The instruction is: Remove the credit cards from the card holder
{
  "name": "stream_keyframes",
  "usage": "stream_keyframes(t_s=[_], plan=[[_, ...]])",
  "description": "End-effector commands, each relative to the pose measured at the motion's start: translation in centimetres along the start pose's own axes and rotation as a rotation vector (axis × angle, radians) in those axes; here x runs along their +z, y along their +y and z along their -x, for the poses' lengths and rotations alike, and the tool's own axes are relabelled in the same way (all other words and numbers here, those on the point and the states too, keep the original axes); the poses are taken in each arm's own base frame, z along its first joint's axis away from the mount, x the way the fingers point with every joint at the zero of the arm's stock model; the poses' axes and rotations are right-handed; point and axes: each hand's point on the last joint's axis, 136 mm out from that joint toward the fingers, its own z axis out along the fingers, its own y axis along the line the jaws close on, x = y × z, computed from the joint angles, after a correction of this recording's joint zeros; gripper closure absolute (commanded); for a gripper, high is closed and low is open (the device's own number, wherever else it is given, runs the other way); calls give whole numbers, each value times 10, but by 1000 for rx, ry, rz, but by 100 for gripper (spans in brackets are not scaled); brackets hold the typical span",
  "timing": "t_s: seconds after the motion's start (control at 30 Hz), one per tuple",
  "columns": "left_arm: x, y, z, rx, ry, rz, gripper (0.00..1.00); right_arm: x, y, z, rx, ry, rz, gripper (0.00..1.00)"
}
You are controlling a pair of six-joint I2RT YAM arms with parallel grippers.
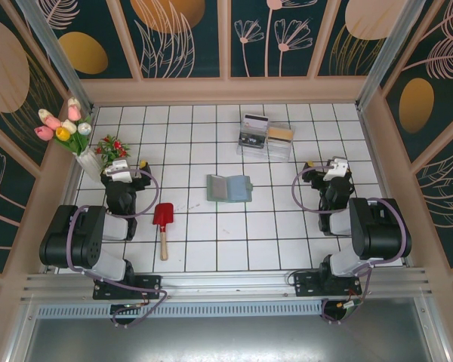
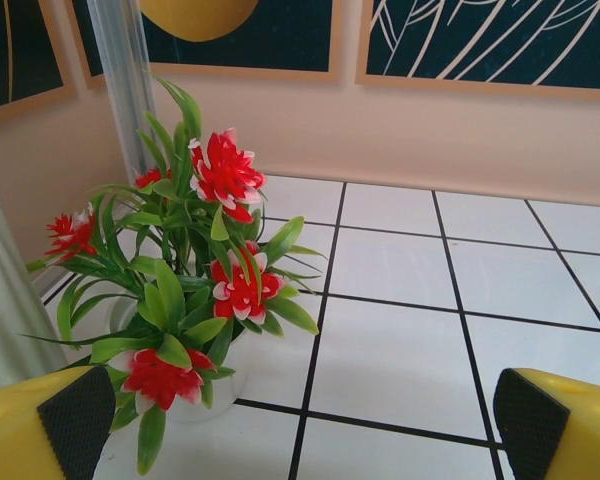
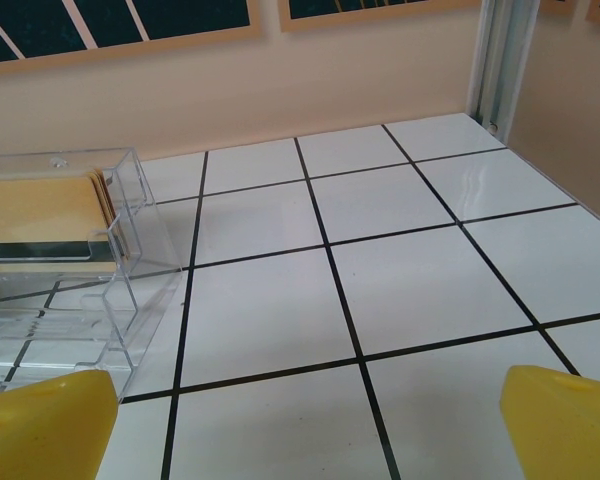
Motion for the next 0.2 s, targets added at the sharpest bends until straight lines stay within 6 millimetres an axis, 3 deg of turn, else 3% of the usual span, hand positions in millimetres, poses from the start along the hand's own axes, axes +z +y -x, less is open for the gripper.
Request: stream_keyframes(t_s=[0.0,0.17], plan=[[6,0,8,-2,-22,0,1,0,-2,10,20,-43,-10,1],[4,0,8,-2,-26,0,1,0,-1,10,18,-45,-4,1]])
